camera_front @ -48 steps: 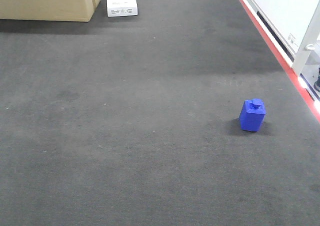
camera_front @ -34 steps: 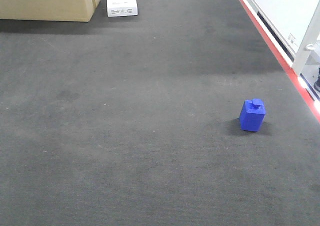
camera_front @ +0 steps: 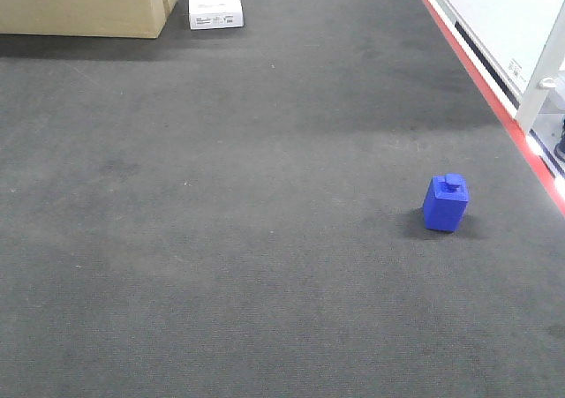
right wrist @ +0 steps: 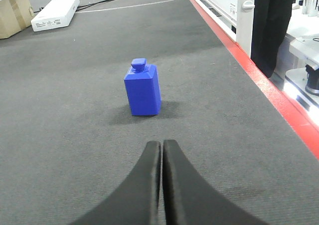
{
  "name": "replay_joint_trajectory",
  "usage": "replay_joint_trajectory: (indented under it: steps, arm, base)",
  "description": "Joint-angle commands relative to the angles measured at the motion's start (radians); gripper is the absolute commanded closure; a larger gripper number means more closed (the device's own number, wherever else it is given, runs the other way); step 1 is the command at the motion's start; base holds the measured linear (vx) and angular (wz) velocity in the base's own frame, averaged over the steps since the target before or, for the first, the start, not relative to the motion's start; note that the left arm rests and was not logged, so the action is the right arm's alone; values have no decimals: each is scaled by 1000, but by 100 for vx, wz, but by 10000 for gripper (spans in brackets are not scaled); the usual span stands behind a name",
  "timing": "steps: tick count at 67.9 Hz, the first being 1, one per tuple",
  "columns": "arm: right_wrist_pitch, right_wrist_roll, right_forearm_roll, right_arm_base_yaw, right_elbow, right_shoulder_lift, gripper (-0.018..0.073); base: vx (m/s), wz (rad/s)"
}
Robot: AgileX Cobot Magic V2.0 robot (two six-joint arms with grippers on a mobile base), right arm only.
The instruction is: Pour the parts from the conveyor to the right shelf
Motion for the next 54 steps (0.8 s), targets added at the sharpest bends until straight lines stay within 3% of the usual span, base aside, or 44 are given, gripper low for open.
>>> replay_joint_trajectory:
  steps: [1,29,38,50,54]
  arm:
    - [-71,-31,-46,0,-2,9,569]
    - [-111,-33,-69,0,-2,9,569]
    - [-300,-20,-47,0,-3,9,569]
    - [-814,-23,-39,0,-8,9,568]
    - [-871,-21,4,0,-39,20,568]
  base:
    - [0,0]
    - [0,0]
    - [0,0]
    - [0,0]
    - [0,0]
